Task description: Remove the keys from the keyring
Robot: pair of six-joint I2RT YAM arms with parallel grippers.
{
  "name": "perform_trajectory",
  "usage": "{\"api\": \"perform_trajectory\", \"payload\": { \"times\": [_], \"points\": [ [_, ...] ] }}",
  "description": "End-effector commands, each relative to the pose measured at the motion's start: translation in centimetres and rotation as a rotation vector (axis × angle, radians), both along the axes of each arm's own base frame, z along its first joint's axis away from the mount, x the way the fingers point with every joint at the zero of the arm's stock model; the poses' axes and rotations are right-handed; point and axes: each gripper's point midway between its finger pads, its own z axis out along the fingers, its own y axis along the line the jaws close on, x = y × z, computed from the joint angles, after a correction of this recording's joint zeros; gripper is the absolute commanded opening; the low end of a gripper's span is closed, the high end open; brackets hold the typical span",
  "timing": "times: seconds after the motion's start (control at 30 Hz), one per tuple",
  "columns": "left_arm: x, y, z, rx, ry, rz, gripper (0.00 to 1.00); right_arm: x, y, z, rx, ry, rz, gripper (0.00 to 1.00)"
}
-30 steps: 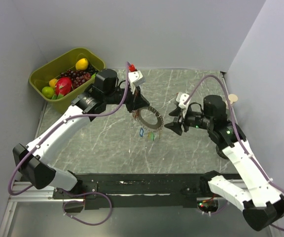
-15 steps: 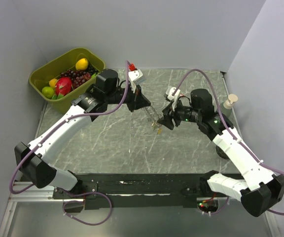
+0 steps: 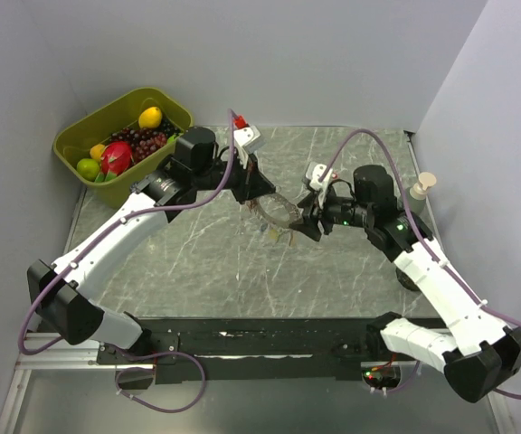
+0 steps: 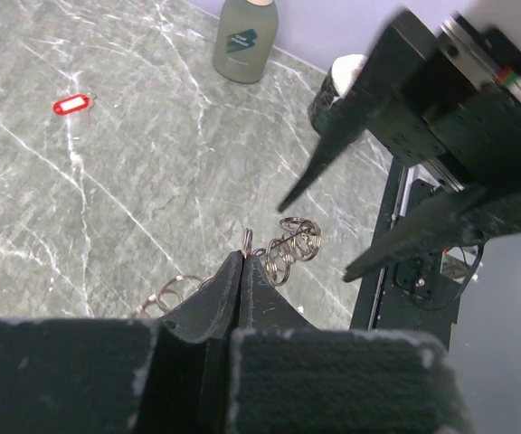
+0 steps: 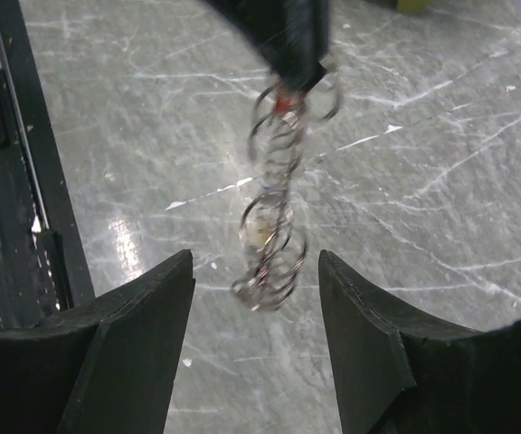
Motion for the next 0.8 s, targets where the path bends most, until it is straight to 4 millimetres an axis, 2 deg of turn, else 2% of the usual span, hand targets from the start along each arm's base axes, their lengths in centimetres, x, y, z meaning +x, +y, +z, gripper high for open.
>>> {"api": "perform_trajectory", "payload": {
  "times": [0.0, 0.17, 0.27, 0.5, 0.63, 0.77],
  "points": [
    [0.0, 0.9, 5.0, -0.101, -0.103, 0.022, 0.01, -0.9, -0.5, -0.7, -0.027, -0.068, 0.032, 0.66],
    [-0.2, 1.3, 5.6, -0.115, -0.101, 0.020, 0.01, -0.1, -1.0, -2.5, -0.061, -0.076, 0.001, 0.66],
    [-0.2, 1.5, 5.9, -0.121, -0.105, 0.022, 0.01, 0.3, -1.1, -2.9, -0.055, -0.077, 0.000, 0.63],
    [-0.1, 2.2, 6.6, -0.138, -0.114, 0.032, 0.01, 0.6, 0.0, -4.6, -0.027, -0.028, 0.047, 0.58],
    [0.3, 2.5, 6.8, -0.144, -0.114, 0.046, 0.01, -1.0, 1.5, -4.2, 0.033, 0.045, 0.155, 0.56],
    [0.4, 2.8, 7.0, -0.146, -0.123, 0.056, 0.01, -1.4, 1.9, -3.8, 0.058, 0.058, 0.183, 0.56]
  ]
}}
